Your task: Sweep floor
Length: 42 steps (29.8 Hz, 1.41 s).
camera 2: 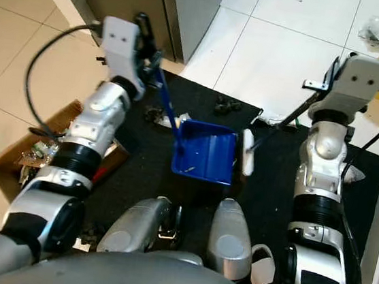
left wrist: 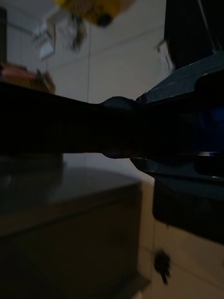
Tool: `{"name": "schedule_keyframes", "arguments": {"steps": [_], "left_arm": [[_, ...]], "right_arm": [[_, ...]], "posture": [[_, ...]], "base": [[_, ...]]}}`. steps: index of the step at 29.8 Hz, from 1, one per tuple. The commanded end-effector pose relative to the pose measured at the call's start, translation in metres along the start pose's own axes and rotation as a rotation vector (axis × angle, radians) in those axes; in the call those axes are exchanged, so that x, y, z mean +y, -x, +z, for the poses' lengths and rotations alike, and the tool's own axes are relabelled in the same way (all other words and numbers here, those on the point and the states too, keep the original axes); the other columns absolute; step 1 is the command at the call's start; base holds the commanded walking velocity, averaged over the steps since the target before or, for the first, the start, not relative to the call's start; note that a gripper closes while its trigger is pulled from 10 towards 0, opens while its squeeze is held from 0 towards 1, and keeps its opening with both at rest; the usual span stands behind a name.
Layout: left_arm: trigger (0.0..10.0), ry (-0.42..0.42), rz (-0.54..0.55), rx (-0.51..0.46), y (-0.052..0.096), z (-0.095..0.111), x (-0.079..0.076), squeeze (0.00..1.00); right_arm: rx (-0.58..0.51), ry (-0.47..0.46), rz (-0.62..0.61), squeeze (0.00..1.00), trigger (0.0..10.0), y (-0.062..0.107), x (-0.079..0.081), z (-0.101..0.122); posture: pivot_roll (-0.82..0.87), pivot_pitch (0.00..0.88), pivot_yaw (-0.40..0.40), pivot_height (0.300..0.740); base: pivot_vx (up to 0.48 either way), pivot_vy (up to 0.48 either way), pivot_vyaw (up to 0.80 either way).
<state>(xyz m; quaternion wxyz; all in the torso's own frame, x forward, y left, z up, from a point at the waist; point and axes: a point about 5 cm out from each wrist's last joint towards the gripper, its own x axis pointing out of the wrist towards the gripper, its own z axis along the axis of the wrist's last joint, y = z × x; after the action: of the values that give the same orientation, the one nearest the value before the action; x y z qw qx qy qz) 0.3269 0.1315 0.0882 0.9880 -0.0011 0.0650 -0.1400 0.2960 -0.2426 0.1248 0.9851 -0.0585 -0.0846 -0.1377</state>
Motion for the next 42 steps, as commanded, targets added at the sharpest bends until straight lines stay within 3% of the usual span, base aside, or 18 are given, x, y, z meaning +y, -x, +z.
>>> {"name": "schedule_keyframes", "arguments": {"steps": [1, 9, 15, 23, 27, 33, 42], "left_arm": [[10.0, -0.023, 0.040, 0.001, 0.009, 0.000, 0.017, 0.00], [10.0, -0.109, 0.056, 0.024, 0.019, -0.005, 0.029, 0.00], [10.0, -0.124, 0.068, 0.054, 0.015, -0.016, 0.027, 0.00], [10.0, -0.175, -0.012, -0.041, 0.000, 0.001, 0.016, 0.00], [10.0, -0.178, -0.033, -0.057, -0.003, 0.004, 0.012, 0.00], [10.0, -0.222, -0.091, -0.121, -0.019, 0.021, -0.003, 0.00], [10.0, -0.270, -0.112, -0.073, -0.036, 0.020, -0.019, 0.00]], "right_arm": [[-0.054, 0.045, -0.006, 0.00, 10.0, -0.002, 0.000, 0.006], [-0.076, 0.106, 0.063, 0.00, 10.0, -0.005, 0.012, 0.008], [-0.074, 0.137, 0.083, 0.00, 10.0, -0.006, 0.016, 0.005], [-0.064, 0.135, 0.072, 0.00, 10.0, -0.002, 0.018, -0.001], [-0.067, 0.139, 0.064, 0.00, 10.0, -0.002, 0.017, 0.000], [-0.120, 0.158, -0.002, 0.00, 10.0, -0.010, 0.011, 0.009], [-0.121, 0.091, -0.090, 0.00, 10.0, -0.015, 0.010, 0.007]], "posture": [[-0.10, 0.050, 0.084, 0.740], [-0.08, 0.062, 0.071, 0.740], [-0.07, 0.087, 0.058, 0.740], [-0.06, 0.195, 0.053, 0.740], [-0.06, 0.199, 0.053, 0.740], [-0.05, 0.257, 0.063, 0.740], [-0.05, 0.295, 0.086, 0.740]], "base": [[0.000, 0.000, 0.00], [0.000, 0.000, 0.00], [0.000, 0.000, 0.00], [0.000, 0.000, 0.00], [0.000, 0.000, 0.00], [0.000, 0.000, 0.00], [0.000, 0.000, 0.00]]}}
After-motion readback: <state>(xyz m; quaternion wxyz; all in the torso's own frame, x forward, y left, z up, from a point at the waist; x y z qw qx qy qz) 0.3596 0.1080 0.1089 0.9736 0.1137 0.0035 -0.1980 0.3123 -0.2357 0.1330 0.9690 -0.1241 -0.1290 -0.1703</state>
